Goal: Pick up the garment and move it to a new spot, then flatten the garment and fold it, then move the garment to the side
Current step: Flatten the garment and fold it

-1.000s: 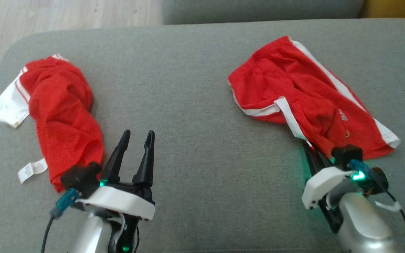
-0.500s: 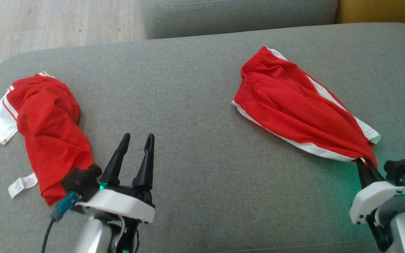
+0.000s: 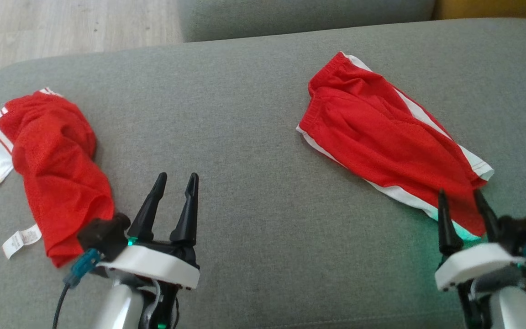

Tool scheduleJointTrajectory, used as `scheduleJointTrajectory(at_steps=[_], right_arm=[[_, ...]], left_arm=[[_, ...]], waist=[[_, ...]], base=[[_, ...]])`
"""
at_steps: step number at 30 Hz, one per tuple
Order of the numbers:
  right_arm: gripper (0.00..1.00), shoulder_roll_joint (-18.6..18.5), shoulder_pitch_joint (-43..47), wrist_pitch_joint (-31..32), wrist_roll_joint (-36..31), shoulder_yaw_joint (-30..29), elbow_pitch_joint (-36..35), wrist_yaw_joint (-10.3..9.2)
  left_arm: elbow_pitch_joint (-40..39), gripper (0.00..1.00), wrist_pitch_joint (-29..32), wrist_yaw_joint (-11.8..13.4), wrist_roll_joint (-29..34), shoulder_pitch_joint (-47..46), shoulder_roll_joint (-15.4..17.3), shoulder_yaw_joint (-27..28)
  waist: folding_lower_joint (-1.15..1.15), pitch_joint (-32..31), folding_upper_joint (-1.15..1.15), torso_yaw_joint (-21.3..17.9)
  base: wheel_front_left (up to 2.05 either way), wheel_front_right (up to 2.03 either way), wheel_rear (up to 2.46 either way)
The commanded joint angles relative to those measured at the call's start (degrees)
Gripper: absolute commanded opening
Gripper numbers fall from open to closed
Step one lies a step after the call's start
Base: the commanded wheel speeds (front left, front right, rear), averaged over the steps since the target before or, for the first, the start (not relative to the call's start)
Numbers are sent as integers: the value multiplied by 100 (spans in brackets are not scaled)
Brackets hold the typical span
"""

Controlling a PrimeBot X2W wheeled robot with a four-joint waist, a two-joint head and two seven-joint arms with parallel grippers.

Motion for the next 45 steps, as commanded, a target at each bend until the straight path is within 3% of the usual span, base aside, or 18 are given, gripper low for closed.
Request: scheduleJointTrajectory(at_steps=[1,10,21,31,32,33,34,45], right_arm=[[100,-1,1,-173,91,169,-263,-5],[100,22,500,-873,1025,212,-74,-5],[100,23,-45,-981,1254,-351,1184,-5],[100,23,-665,-1071,1246,-189,2382,-5],[68,23,-704,-1076,1267,-146,2457,-5],[28,23,-738,-1082,1278,-116,2518,-5],[0,23,-766,-1090,1273,-96,2561,-5],[0,23,-1037,-1133,466,-906,2090,-5]], left_arm=[[-213,100,-31,10,48,-177,39,235],[-232,100,-31,-16,69,-251,39,250],[-209,100,-31,-48,101,-315,39,217],[-185,100,-31,-79,148,-389,39,211],[-184,100,-31,-81,152,-389,39,216],[-183,100,-31,-83,155,-388,39,222],[-181,100,-31,-85,160,-387,39,230],[-11,100,-31,-128,549,-856,39,-42]], waist=[[0,17,0,-21],[0,139,0,-92],[0,241,0,-87],[0,376,0,-22],[0,379,0,-26],[0,380,0,-33],[0,377,0,-47],[0,585,0,-324]], base=[[0,0,0],[0,0,0],[0,0,0],[0,0,0],[0,0,0],[0,0,0],[0,0,0],[0,0,0]])
